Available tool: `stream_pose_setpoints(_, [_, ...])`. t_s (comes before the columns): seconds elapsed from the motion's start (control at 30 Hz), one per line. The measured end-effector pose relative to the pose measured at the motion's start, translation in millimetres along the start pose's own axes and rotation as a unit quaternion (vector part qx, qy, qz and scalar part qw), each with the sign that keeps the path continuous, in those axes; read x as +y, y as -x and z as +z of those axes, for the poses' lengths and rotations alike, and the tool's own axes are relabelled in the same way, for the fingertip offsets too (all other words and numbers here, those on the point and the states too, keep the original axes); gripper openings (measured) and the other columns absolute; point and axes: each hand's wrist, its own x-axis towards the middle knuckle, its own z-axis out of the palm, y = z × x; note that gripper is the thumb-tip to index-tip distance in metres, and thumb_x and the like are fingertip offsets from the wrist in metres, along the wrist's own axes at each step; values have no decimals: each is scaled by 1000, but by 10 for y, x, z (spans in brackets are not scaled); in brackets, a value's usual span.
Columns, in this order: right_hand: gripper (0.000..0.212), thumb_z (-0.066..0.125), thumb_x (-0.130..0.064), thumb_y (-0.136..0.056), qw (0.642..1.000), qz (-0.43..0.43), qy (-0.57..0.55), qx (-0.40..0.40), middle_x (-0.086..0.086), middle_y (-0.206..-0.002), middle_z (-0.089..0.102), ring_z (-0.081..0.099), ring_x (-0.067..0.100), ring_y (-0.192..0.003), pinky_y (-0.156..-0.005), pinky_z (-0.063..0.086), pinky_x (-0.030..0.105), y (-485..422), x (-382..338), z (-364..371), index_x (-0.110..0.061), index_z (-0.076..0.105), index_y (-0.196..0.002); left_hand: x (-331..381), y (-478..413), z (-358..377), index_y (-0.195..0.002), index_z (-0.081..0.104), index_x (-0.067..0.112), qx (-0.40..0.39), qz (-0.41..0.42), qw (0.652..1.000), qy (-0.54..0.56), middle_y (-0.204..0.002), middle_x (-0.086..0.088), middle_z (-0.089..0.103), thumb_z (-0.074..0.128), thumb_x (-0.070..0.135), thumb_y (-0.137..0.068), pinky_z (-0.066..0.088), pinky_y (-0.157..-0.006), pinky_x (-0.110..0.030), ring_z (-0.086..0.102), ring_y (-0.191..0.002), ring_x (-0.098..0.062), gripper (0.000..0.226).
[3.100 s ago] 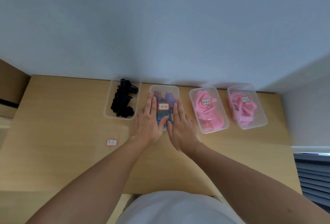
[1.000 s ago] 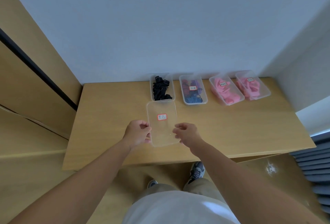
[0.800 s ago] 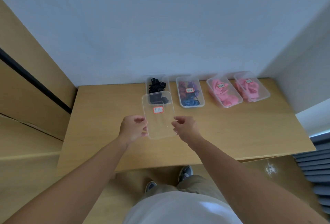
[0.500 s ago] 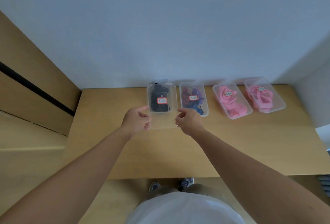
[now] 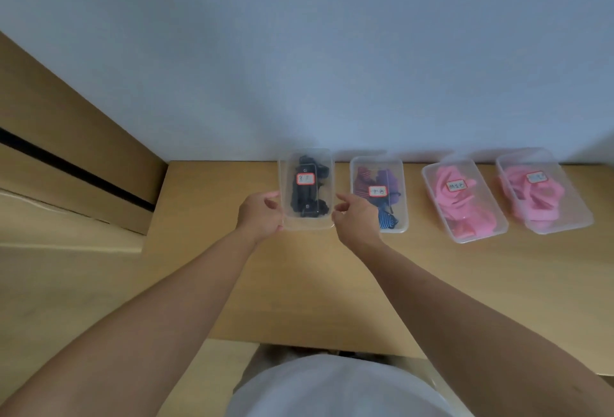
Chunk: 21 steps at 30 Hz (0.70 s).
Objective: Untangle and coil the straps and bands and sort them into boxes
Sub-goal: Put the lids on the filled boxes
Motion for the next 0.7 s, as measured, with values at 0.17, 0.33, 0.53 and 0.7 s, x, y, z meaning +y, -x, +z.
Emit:
stream_pose_setpoints(0.17, [38, 59, -11, -93, 999, 26, 5, 29, 5, -115, 73, 68, 23, -102, -91, 58, 42, -75, -77, 66, -15, 67, -130, 15, -202, -18, -92, 70, 26, 4, 10, 1000, -8, -86, 0, 67, 61, -6, -88, 63, -79, -51, 72, -61, -21, 34])
stream_pose_setpoints(0.33, [36, 58, -12, -94, 997, 62, 44, 29, 8, -114, 73, 69, 25, -97, -83, 61, 44, -43, -131, 107, -16, 67, -129, -94, -228, -77, -127, 66, 7, -61, -17, 998, 25, -97, -9, 68, 68, -4, -91, 65, -68, -36, 72, -71, -21, 37])
stream_pose_setpoints(0.53, [39, 66, -16, -92, 994, 98, 47, -33, -1, -93, 74, 71, 16, -81, -65, 61, 34, 165, 5, 128, -22, 64, -130, -421, -165, -193, -108, 69, 4, -139, -51, 988, 30, -86, -23, 73, 72, -2, -88, 65, -67, -46, 71, -68, -25, 21])
stream_pose_setpoints(0.7, [51, 63, -13, -95, 995, 74, 66, -28, -5, -90, 73, 69, 12, -76, -60, 57, 28, 217, -43, 174, -30, 55, -142, -430, -150, -241, -105, 68, 5, -146, -63, 986, 49, -86, -18, 71, 73, 0, -88, 64, -66, -49, 70, -71, -25, 18])
